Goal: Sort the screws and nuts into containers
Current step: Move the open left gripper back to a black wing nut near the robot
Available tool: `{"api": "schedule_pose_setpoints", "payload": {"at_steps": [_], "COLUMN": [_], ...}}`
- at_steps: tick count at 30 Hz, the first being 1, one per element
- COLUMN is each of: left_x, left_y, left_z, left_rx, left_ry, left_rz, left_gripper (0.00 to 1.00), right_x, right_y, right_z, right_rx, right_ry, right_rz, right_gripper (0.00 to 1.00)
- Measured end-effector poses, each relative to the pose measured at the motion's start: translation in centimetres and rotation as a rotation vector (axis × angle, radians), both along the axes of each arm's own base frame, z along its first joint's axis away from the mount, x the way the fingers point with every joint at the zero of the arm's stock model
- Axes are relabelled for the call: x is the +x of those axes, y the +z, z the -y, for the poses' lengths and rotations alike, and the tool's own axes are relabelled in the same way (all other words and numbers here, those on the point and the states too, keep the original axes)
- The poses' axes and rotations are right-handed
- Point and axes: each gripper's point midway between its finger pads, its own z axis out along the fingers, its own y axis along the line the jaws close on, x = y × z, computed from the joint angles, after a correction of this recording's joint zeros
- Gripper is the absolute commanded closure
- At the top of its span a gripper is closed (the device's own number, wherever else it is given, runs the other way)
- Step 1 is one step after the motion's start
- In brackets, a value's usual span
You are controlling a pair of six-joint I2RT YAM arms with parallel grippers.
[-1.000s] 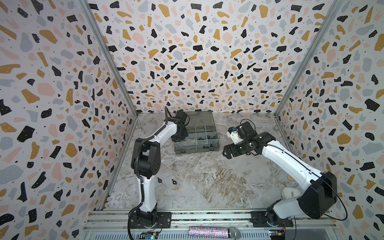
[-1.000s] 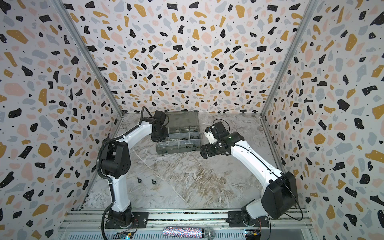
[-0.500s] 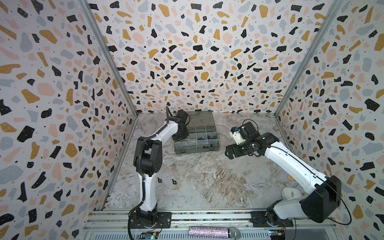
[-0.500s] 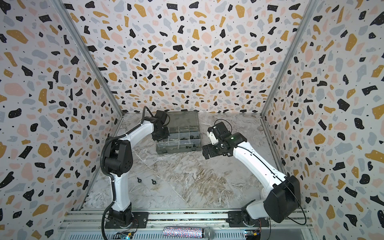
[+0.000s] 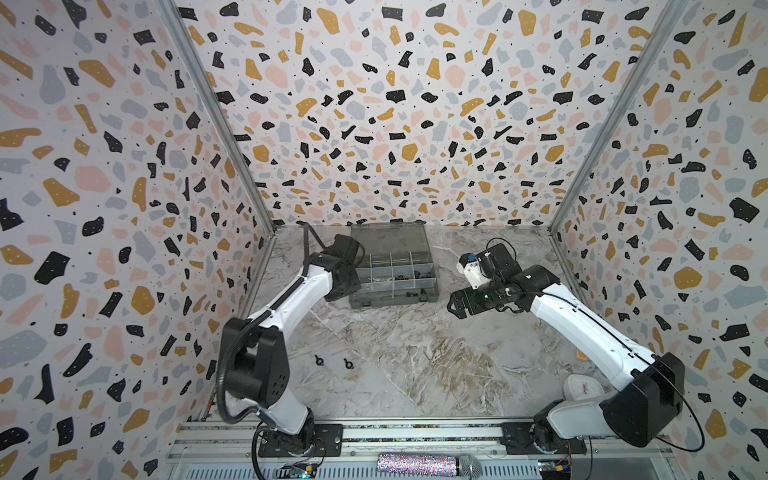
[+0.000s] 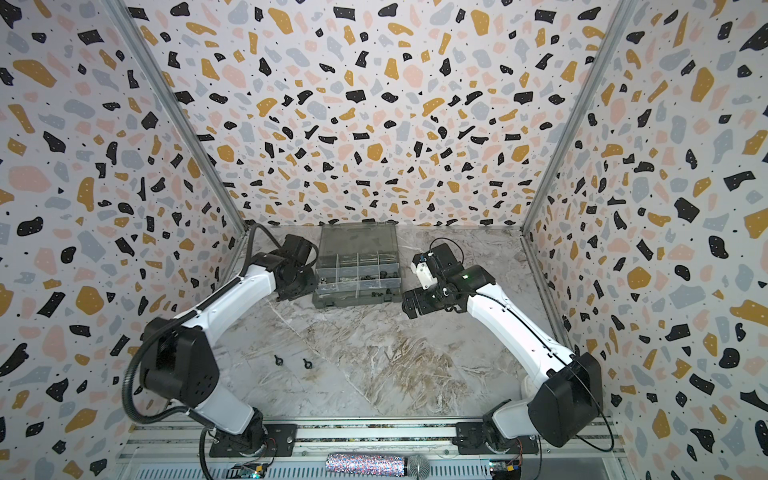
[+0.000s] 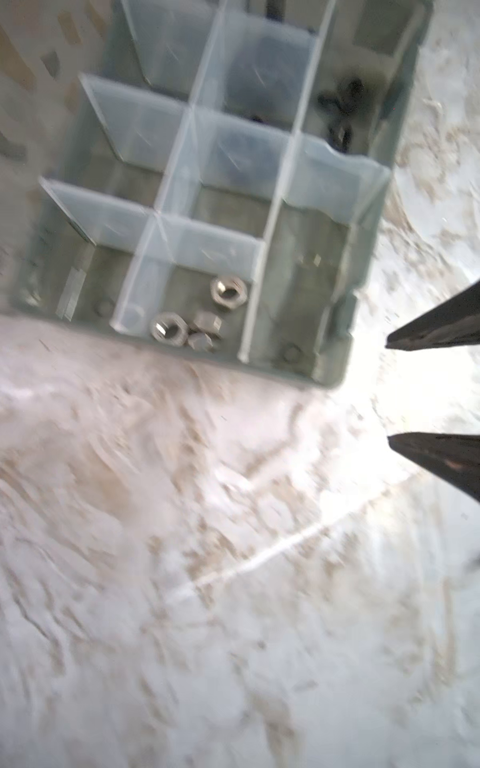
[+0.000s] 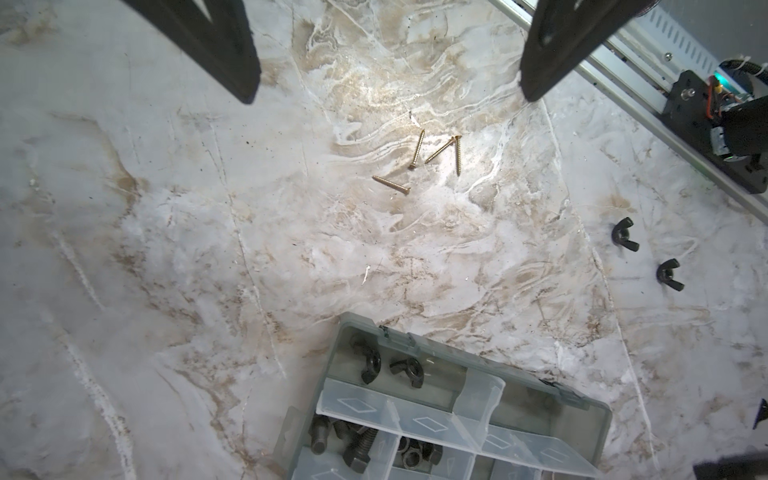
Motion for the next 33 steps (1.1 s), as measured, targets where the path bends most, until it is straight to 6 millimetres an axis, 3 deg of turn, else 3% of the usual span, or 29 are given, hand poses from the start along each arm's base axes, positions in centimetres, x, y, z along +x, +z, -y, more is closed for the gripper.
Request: {"api": "schedule_pose_setpoints", "payload": {"at_steps": [6,9,11,23,33], "left_x": [-9.2,-12.5,-13.6,-16.0,-15.3], "left_y": [-4.3,-5.8,-6.4,-9.4,-10.4], "left_z": [-3.7,-4.6,-4.9,-5.4,-5.7], "left_rx": [0.021,0.014,0.007,-0.004,-0.018], "left_ry": [0.107,0.151,0.171,0.238,0.27], "left_rz": [-0.101,-0.127,-0.13,-0.187,-0.192], "left_gripper": [0.64,0.63,0.63,0.62,0.62], "right_x": [-1.1,-1.8,-2.1,-3.0,-3.1], "right_y": [-0.2,-0.2,-0.2,-1.6,-1.1], "right_z": [-2.0,-2.9,-3.4,-3.7,-3.5], "right_rx": [0.034,0.048,0.057,0.062,0.067], "right_ry": [0.086,0.125,0.145,0.175,0.173], "right_rz": [0.0,-0.003,-0.003,-0.025,-0.009], "right_gripper": [0.01,0.01,0.01,0.01,0.01]}}
